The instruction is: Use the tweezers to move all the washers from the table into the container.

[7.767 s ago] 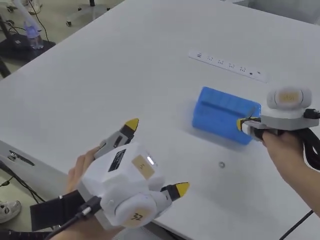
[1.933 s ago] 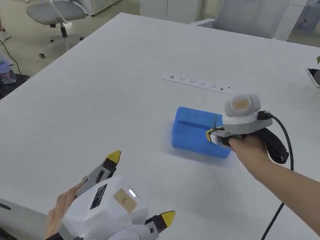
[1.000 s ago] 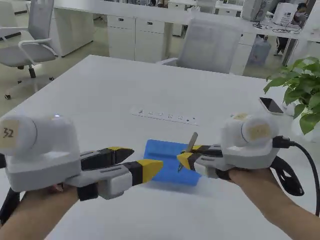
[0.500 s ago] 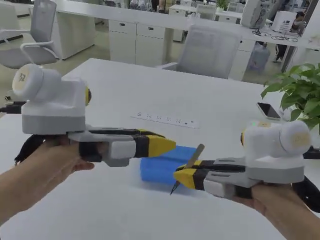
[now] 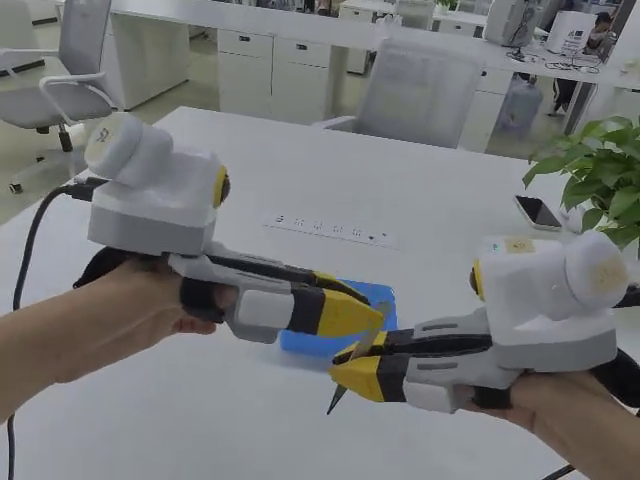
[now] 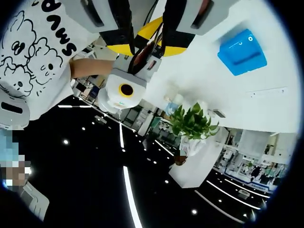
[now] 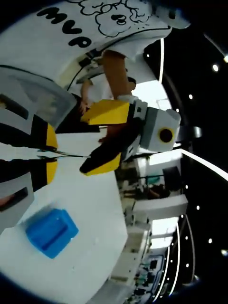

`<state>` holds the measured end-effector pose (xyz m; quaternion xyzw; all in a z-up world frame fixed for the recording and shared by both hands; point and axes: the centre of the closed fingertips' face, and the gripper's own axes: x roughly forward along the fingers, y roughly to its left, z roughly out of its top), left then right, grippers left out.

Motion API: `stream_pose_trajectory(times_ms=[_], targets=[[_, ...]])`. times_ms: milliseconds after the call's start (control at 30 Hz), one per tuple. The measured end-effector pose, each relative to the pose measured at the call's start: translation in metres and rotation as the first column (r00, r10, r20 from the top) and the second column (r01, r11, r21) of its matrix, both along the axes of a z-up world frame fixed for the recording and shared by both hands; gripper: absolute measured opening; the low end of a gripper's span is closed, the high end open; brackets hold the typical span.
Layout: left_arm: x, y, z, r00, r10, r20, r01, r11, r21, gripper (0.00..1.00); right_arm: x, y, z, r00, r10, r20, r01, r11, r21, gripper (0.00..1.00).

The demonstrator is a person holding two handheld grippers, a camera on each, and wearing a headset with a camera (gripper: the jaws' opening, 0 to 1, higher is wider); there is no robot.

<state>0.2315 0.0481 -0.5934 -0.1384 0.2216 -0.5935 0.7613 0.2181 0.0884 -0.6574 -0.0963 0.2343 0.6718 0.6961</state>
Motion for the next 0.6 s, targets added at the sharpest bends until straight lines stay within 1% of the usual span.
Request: stream_pose_trajectory(times_ms=[67, 167, 233, 267, 333, 367, 467, 533, 567, 600], targets=[[-0.002, -0.002, -0.004, 1.000, -0.026, 0.008, 0.026, 1.000, 0.017, 0.17, -0.002, 0.000, -0.001, 1.000, 0.013, -0.003, -0.013, 1.000, -0.003, 0.03], [-0.005, -0.006, -0.006, 0.997, -0.069, 0.023, 0.069, 0.997, 0.028, 0.13, -0.006, -0.001, -0.004, 1.000, 0.031, -0.004, -0.031, 0.999, -0.014, 0.03], [-0.006, -0.009, -0.009, 0.996, -0.091, 0.017, 0.090, 0.995, 0.042, 0.08, -0.007, -0.002, -0.007, 0.999, 0.040, 0.000, -0.040, 0.999, -0.030, 0.04], [-0.006, -0.010, -0.011, 0.995, -0.103, 0.019, 0.102, 0.994, 0.048, 0.06, -0.007, -0.002, -0.008, 0.999, 0.043, -0.001, -0.043, 0.999, -0.033, 0.04], [-0.007, -0.011, -0.014, 0.991, -0.126, 0.035, 0.124, 0.991, 0.059, 0.03, -0.008, -0.004, -0.009, 0.999, 0.048, -0.007, -0.048, 0.998, -0.037, 0.04], [-0.007, -0.011, -0.014, 0.991, -0.131, 0.037, 0.128, 0.990, 0.062, 0.01, -0.009, -0.004, -0.010, 0.999, 0.053, -0.007, -0.053, 0.998, -0.041, 0.04], [-0.007, -0.012, -0.019, 0.987, -0.155, 0.043, 0.151, 0.985, 0.079, 0.00, -0.008, -0.008, -0.016, 0.999, 0.053, -0.010, -0.054, 0.997, -0.052, 0.04], [-0.008, -0.012, -0.024, 0.983, -0.171, 0.067, 0.163, 0.981, 0.102, 0.00, -0.007, -0.011, -0.022, 0.999, 0.047, -0.020, -0.048, 0.997, -0.067, 0.04], [-0.006, -0.012, -0.027, 0.982, -0.171, 0.083, 0.161, 0.980, 0.118, 0.00, -0.006, -0.013, -0.024, 0.999, 0.044, -0.023, -0.045, 0.996, -0.071, 0.04], [-0.005, -0.011, -0.029, 0.982, -0.164, 0.090, 0.151, 0.980, 0.129, 0.00, -0.005, -0.015, -0.027, 0.999, 0.040, -0.033, -0.043, 0.996, -0.076, 0.04]])
